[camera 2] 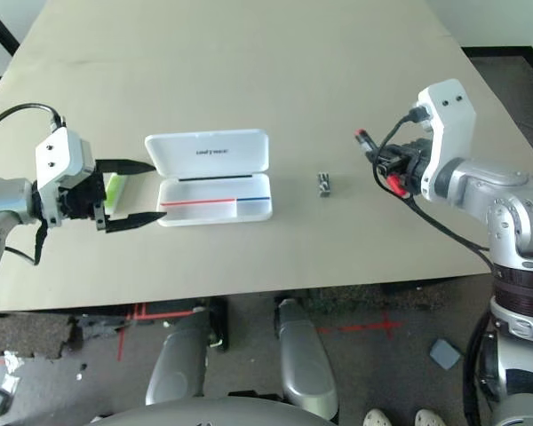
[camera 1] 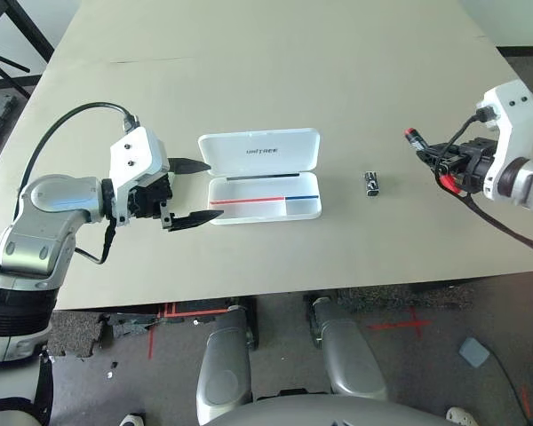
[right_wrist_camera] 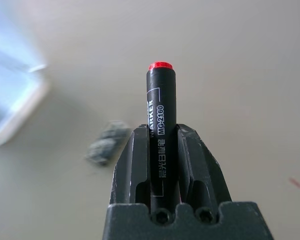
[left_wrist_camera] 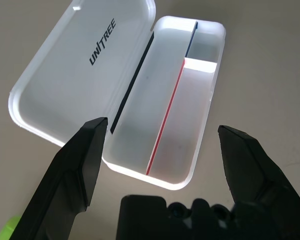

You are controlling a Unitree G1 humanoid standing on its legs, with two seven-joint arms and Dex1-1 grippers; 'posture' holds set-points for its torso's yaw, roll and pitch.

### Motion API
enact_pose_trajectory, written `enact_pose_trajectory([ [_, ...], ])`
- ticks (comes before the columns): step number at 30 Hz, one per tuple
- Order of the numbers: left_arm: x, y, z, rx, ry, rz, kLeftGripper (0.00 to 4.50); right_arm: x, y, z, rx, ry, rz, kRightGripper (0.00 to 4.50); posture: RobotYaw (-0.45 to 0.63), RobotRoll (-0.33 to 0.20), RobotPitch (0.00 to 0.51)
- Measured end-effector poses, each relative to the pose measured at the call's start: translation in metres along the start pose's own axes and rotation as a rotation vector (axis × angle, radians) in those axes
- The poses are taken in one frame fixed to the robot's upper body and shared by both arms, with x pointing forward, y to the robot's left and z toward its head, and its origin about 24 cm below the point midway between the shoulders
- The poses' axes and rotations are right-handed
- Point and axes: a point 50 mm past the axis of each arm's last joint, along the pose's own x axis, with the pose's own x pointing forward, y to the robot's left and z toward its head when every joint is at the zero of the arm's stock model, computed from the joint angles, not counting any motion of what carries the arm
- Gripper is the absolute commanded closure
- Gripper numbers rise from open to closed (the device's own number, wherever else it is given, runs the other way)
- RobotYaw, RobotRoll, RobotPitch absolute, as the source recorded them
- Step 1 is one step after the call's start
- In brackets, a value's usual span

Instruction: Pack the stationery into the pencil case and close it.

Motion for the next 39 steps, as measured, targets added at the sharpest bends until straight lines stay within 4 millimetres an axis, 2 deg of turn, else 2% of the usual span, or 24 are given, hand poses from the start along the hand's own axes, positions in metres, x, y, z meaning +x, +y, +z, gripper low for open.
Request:
enact_pose_trajectory([
  [5,-0.001,-0.001,0.0,0.004,0.002,0.008,0.0,0.011,0.021,0.019,-0.155,-0.015,0.254,4.01,-0.09,0.0,0.265],
  [12,-0.007,-0.006,-0.001,0.007,0.014,0.035,0.0,0.034,0.05,0.034,-0.327,-0.026,0.525,4.01,-0.03,0.0,0.264],
  [15,-0.007,-0.011,-0.001,0.008,0.018,0.04,0.0,0.049,0.064,0.034,-0.375,-0.028,0.608,4.01,0.0,0.0,0.263],
  [23,-0.015,-0.019,-0.004,-0.008,0.045,0.079,0.0,0.083,0.087,0.04,-0.463,-0.074,0.676,4.01,0.05,0.0,0.262],
  [28,-0.019,-0.02,-0.003,-0.007,0.053,0.1,0.0,0.111,0.107,0.038,-0.57,-0.102,0.71,4.01,0.08,0.0,0.261],
  [39,-0.019,-0.026,-0.004,-0.023,0.059,0.114,0.0,0.142,0.119,0.034,-0.743,-0.155,0.656,4.01,0.1,0.0,0.257],
])
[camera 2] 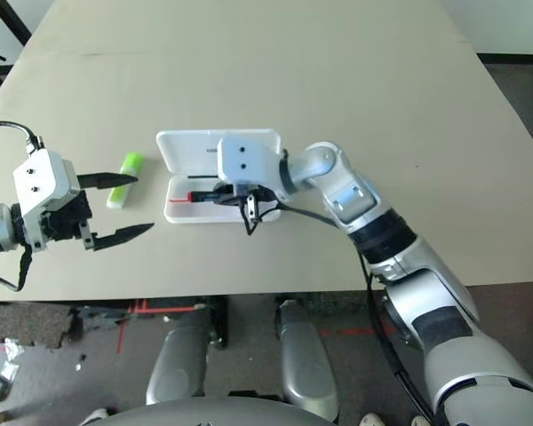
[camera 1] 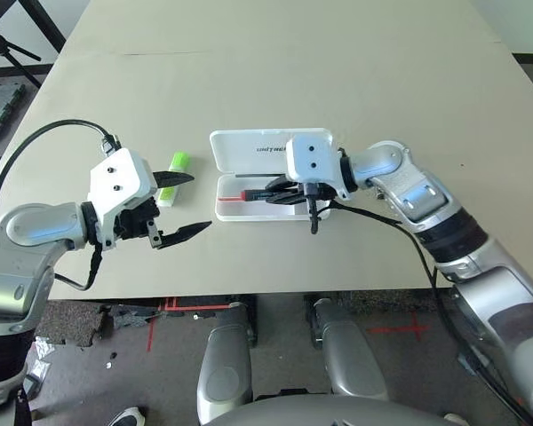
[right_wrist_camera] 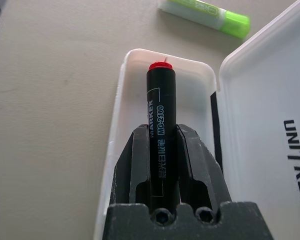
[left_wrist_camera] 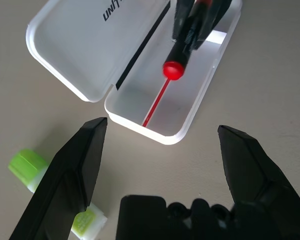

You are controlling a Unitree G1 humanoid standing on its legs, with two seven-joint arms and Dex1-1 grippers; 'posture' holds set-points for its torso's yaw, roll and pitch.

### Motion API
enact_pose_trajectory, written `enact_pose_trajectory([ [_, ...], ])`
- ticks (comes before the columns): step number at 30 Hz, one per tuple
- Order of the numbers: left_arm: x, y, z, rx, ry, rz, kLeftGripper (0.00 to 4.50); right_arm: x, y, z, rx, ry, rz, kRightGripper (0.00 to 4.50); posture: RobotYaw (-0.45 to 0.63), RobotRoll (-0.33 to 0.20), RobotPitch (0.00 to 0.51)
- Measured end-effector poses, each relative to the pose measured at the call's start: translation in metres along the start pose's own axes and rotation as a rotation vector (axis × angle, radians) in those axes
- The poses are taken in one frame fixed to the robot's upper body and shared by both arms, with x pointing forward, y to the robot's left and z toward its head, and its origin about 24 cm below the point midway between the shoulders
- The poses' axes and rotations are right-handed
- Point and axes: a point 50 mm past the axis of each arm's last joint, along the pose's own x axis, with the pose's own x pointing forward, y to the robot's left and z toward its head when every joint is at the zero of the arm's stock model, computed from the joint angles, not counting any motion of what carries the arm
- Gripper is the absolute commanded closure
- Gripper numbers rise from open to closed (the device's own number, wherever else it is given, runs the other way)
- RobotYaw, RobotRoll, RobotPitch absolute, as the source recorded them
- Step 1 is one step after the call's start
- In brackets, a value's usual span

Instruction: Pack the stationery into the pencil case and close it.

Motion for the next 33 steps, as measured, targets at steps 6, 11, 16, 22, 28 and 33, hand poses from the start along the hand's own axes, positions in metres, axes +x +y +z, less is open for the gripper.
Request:
enact_pose_trajectory([
  [6,0.0,0.0,0.0,0.0,-0.001,0.009,0.0,0.006,-0.001,-0.005,-0.038,0.023,-0.03,4.01,0.09,0.0,0.258],
  [11,0.0,0.0,0.0,0.0,-0.001,0.012,0.0,0.009,-0.003,-0.005,-0.062,0.036,-0.061,2.21,0.08,0.0,0.259],
  [16,0.0,0.001,0.001,0.003,0.0,0.014,0.0,0.008,-0.003,-0.005,-0.037,0.013,-0.093,0.31,0.07,0.0,0.26],
  [22,0.0,0.01,0.003,-0.004,0.026,0.06,0.0,-0.011,-0.002,0.002,0.122,-0.124,-0.079,0.01,0.06,0.0,0.265],
  [28,0.002,0.024,-0.008,-0.107,0.146,0.181,0.0,-0.065,0.012,-0.022,0.312,-0.09,-0.005,0.01,0.04,0.0,0.276],
  [33,0.011,0.036,-0.016,-0.207,0.197,0.296,0.0,-0.089,0.022,-0.028,0.405,-0.089,0.006,0.01,0.03,0.0,0.275],
])
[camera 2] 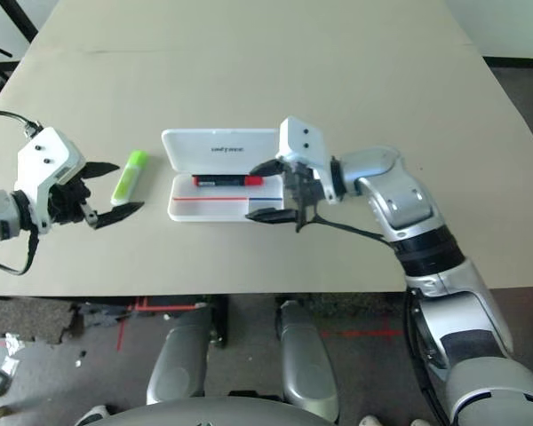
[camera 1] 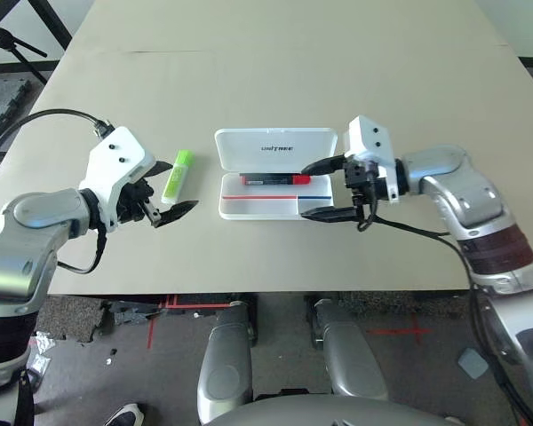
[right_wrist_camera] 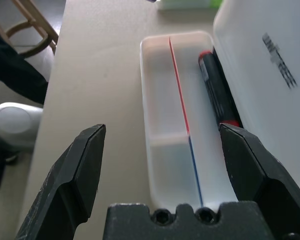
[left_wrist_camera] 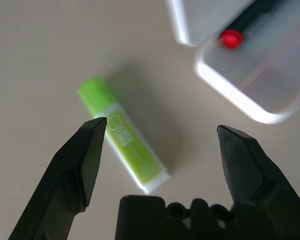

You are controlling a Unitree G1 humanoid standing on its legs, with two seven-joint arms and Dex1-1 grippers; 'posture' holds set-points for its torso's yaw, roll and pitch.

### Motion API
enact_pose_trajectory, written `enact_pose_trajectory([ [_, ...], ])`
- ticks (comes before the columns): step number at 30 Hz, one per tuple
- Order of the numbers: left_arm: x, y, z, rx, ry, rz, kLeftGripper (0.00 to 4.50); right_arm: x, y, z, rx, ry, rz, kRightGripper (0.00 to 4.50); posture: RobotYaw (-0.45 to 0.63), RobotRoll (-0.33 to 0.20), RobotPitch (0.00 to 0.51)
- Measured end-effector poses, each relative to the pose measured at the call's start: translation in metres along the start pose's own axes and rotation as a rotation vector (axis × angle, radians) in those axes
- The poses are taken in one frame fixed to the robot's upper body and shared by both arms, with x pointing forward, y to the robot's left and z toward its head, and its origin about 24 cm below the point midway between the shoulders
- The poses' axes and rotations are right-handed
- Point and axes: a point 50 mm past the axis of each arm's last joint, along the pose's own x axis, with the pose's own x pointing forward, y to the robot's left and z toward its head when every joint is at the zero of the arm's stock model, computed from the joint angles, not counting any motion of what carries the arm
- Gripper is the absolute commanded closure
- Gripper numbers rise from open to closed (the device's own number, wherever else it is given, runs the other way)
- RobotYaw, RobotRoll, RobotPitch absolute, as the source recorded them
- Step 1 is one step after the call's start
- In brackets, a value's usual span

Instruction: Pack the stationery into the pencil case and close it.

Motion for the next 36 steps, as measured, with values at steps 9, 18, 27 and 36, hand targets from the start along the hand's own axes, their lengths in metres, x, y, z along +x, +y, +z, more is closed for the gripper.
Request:
enact_pose_trajectory([
  [9,0.03,0.013,-0.012,-0.153,0.092,0.113,0.0,-0.009,0.012,-0.01,0.075,0.017,-0.027,0.01,-0.02,0.0,0.267],
  [18,0.047,0.021,-0.016,-0.211,0.131,0.146,0.39,-0.018,0.014,-0.009,0.067,0.036,-0.089,0.0,-0.05,0.0,0.265],
  [27,0.035,0.019,-0.019,-0.227,0.215,0.094,3.42,-0.029,0.014,-0.014,0.092,0.065,-0.122,0.0,-0.03,0.0,0.267],
  [36,0.004,0.016,-0.017,-0.118,0.263,-0.04,3.42,-0.041,0.008,-0.017,0.107,0.068,-0.168,0.0,-0.03,0.0,0.268],
])
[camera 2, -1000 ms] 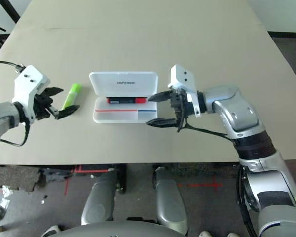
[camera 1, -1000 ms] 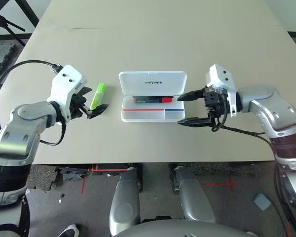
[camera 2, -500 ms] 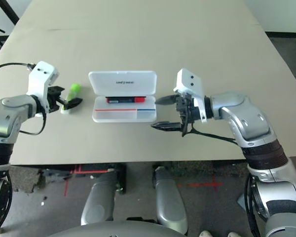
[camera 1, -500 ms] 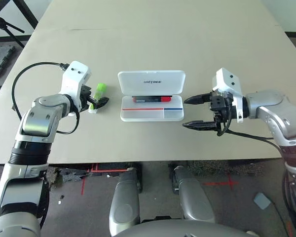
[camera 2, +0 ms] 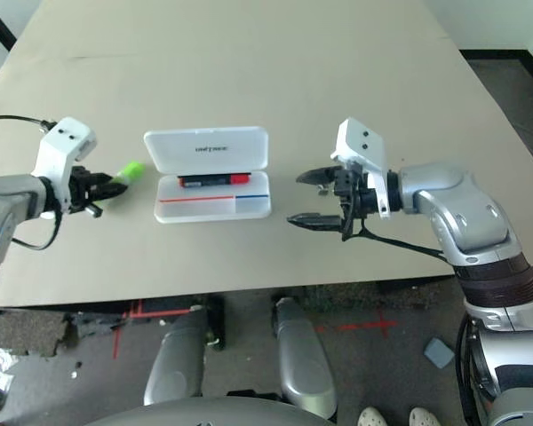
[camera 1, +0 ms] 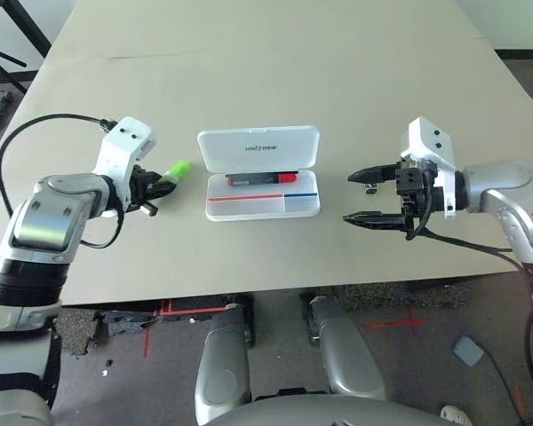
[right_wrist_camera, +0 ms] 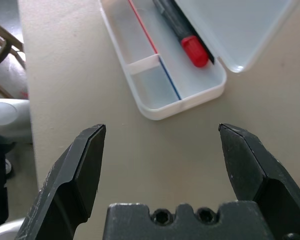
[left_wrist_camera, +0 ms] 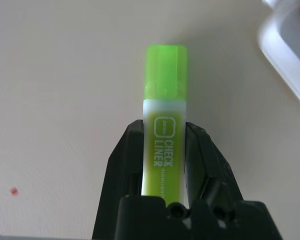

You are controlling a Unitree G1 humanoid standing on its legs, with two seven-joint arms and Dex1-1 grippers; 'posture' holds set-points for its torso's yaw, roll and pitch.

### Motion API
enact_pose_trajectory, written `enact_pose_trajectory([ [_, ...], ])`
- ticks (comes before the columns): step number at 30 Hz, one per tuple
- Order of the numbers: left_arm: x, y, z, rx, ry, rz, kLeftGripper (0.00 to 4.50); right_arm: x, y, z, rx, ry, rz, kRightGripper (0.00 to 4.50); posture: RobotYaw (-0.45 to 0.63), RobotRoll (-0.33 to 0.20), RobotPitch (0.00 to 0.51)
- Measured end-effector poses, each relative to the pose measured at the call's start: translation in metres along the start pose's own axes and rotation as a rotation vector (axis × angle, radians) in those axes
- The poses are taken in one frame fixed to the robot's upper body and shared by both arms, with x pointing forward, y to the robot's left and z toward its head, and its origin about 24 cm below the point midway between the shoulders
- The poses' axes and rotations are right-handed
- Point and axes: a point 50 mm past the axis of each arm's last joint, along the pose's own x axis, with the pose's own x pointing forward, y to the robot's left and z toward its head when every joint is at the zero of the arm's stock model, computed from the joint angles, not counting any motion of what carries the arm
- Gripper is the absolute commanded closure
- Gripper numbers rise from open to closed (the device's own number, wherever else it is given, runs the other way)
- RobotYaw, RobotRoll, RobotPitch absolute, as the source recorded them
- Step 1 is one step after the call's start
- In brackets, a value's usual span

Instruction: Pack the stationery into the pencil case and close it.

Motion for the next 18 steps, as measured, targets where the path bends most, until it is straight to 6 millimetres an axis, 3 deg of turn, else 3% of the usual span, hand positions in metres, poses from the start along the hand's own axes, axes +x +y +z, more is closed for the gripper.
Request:
enact_pose_trajectory([
  [6,-0.023,-0.011,0.009,0.156,-0.022,-0.153,3.42,-0.003,-0.002,-0.007,0.02,0.01,-0.017,0.0,-0.02,0.0,0.266],
  [11,-0.032,-0.052,0.036,0.34,-0.188,-0.447,3.42,-0.011,-0.006,-0.018,0.046,0.058,-0.049,0.0,-0.02,0.0,0.267],
  [18,-0.012,-0.074,0.066,0.47,-0.274,-0.534,3.42,-0.018,-0.007,-0.023,0.058,0.073,-0.069,0.0,-0.05,0.0,0.269],
])
